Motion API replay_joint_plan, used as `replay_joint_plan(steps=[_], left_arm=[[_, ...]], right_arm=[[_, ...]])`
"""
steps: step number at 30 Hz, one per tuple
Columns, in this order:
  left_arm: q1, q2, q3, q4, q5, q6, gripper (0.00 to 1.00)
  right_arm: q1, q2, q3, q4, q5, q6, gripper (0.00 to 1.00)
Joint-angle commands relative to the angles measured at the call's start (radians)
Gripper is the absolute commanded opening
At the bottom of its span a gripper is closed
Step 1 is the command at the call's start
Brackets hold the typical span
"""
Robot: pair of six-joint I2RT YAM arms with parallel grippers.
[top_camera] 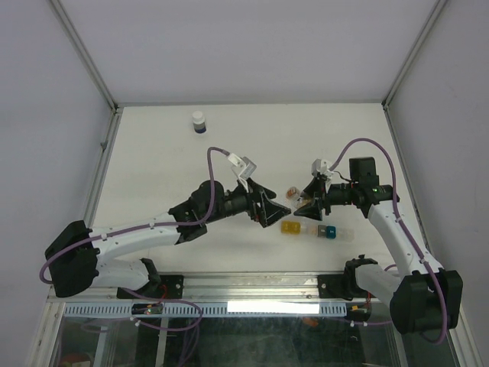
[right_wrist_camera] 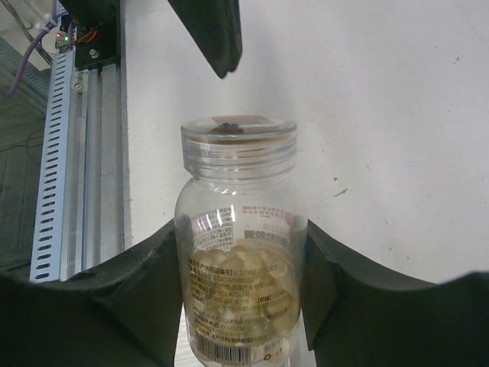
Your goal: Sort the pills into containers
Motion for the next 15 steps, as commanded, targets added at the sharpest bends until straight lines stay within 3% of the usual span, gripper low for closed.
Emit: replay_joint_plan(steps=[1, 5, 9, 15], left_arm=[[0.042, -0.108, -0.075, 0.140, 0.125, 0.192, 0.99], [0.124, -0.103, -0.097, 0.269, 0.373, 0.325, 0.99], [0.151, -0.020, -0.036, 0.299, 0.595, 0.449, 0.99], [0.155, 0.082, 0.048, 0.216, 0.646, 0.617, 0.99]], right_arm=[[-0.006, -0.014, 0.015, 0.022, -0.050, -0.018, 0.00], [-0.008, -0.019, 0.015, -0.003, -0.068, -0.052, 0.00], [-0.014, -0.033, 0.013, -0.009, -0.077, -0.069, 0.00], [-0.014, -0.052, 0.016, -0.030, -0.086, -0.095, 0.00]])
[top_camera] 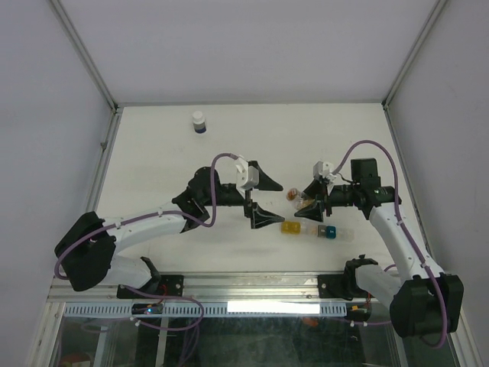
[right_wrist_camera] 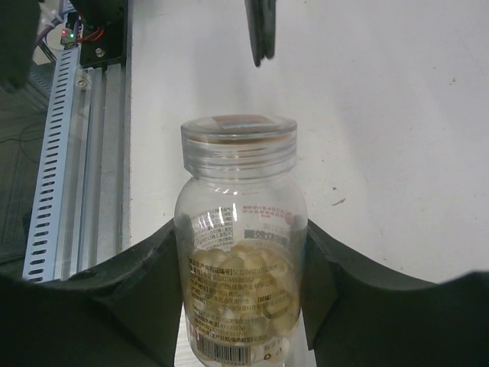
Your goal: Sort the pills into containers
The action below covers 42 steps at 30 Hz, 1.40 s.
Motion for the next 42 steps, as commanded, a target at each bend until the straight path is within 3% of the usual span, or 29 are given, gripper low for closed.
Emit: replay_joint_plan(steps=[1, 25, 42], left_arm=[[0.003, 0.044, 0.077, 0.006, 0.124, 0.191, 0.99], [0.027, 0.173, 0.145, 0.065, 0.078, 0.133, 0.94], [0.036, 0.248, 0.202, 0.099, 0.129, 0.001, 0.70]], right_arm=[[-0.006, -0.033, 0.016, -0.005, -0.054, -0.035, 0.00], [-0.005, -0.026, 0.016, -0.021, -0.066, -0.062, 0.00], [0.006, -0.027, 0.017, -0.028, -0.067, -0.070, 0.00]])
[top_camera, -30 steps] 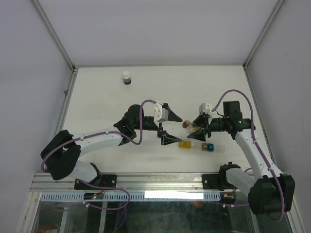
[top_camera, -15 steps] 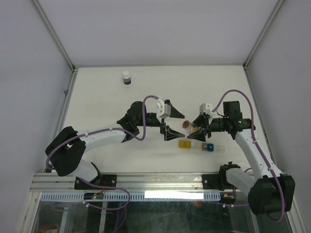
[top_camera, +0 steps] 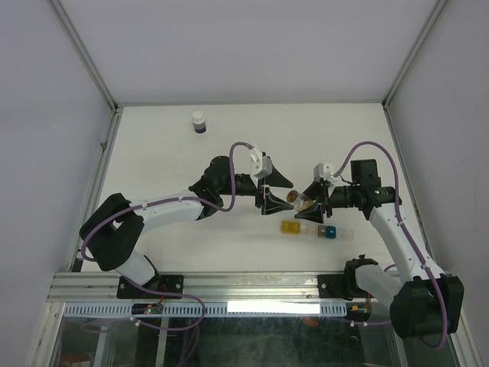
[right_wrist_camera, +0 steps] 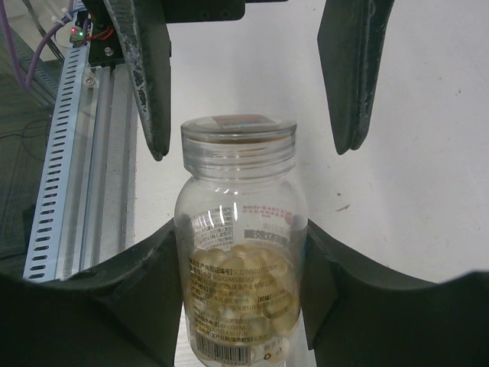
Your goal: Sort the pills into containers
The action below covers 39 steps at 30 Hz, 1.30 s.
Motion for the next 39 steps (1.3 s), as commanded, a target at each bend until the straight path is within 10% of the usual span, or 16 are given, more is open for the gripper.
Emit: replay_joint_plan(steps=[1, 13, 28, 39], left_arm=[[0.007, 0.012, 0.056, 0.050, 0.031, -0.034, 0.69], [0.007, 0.040, 0.075, 0.059, 0.045, -0.069, 0.62], [0.006, 0.040, 0.059, 0.130, 0.005, -0.218, 0.21], [-0.150, -0.121, -0.031, -0.086, -0.577, -0.407, 0.00]], right_arm=[[0.005, -0.015, 0.018, 0.008, -0.038, -0.018, 0.00], [0.005, -0.013, 0.017, 0.008, -0.037, -0.017, 0.00], [0.005, -0.008, 0.019, 0.012, -0.023, -0.011, 0.00], [0.006, -0.001, 0.014, 0.073, 0.030, 0.069, 0.00]])
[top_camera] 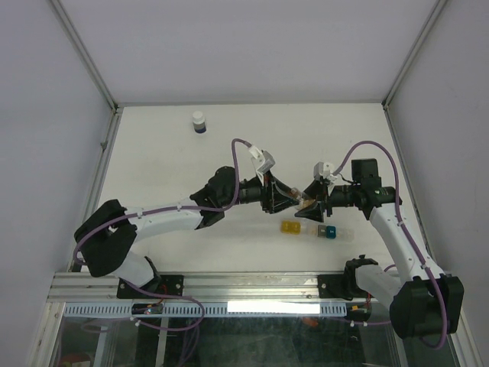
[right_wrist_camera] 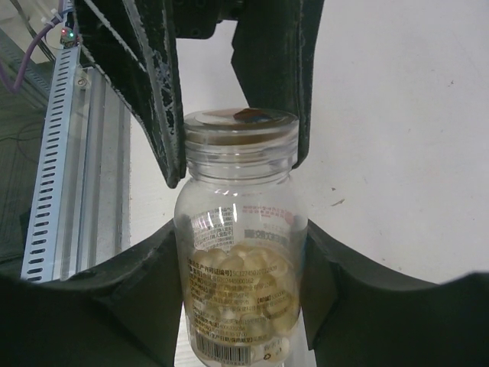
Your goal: Sort the pills into containers
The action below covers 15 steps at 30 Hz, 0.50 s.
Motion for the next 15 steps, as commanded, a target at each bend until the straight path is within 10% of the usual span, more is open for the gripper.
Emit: replay_joint_plan(steps=[1, 15], left_arm=[[-0.086, -0.087, -0.012, -0.053, -0.356, -0.137, 0.00], [-0.107, -0.209, -0.006, -0.135, -0.578, -0.421, 0.00]], right_arm=[[0.004, -0.001, 0.014, 0.060, 0.013, 0.045, 0.00], [0.004, 0.002, 0.008, 0.109, 0.059, 0.112, 0.00]])
